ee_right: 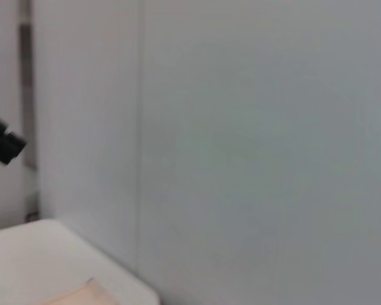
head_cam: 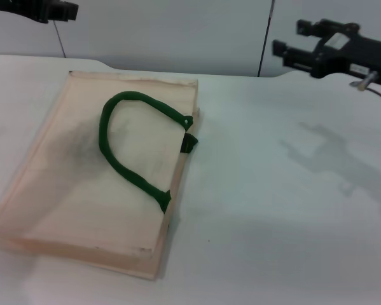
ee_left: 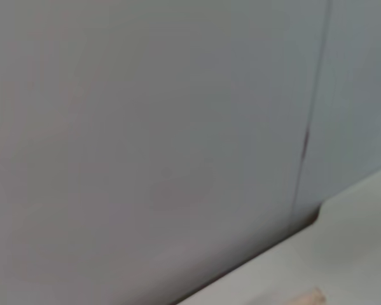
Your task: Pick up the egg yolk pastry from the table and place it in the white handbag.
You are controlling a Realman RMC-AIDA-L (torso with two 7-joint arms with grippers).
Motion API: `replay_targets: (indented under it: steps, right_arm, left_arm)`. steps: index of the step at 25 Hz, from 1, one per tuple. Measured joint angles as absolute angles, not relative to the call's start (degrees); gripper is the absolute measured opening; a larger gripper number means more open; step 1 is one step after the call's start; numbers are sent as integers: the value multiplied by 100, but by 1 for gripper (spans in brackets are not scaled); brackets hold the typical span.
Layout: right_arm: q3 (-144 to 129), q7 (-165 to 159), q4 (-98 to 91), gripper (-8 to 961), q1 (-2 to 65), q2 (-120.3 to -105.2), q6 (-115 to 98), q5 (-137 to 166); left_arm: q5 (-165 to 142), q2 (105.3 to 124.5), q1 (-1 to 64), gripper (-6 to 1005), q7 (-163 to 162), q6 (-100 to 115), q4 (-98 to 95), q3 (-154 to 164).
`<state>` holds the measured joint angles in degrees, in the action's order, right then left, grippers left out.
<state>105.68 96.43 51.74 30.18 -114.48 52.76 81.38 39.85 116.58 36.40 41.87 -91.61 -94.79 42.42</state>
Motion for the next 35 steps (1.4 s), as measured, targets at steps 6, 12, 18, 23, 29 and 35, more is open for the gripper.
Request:
replay_targets:
  steps: [6, 12, 18, 23, 29, 35]
  right_arm:
    - [11166, 9735, 5461, 679, 2638, -11634, 5005, 7995]
    - [11142, 9907, 5497, 678, 2416, -11645, 4165, 7878]
    - [10845, 10036, 5518, 678, 2396, -11661, 3141, 7862]
    - [10169, 10039, 5694, 678, 2245, -11664, 1990, 7835]
    - [9263, 10106, 6006, 678, 2034, -11663, 641, 7583]
    - [8367, 10055, 6240, 678, 1960, -11649, -387, 7572]
  left_arm:
    - [4646, 11726, 3185, 358, 4512, -8111, -9230, 4374]
    - [5857, 11720, 2596, 357, 5319, -6439, -8644, 5114]
    - [6525, 11709, 2602, 358, 6146, -5389, -7708, 5512]
    - [7296, 11711, 2561, 357, 7156, -4698, -7149, 5913]
    - [8659, 11724, 2483, 349, 8507, -4275, -6404, 6152]
    - [9512, 11727, 2346, 346, 9372, -3938, -6097, 6667]
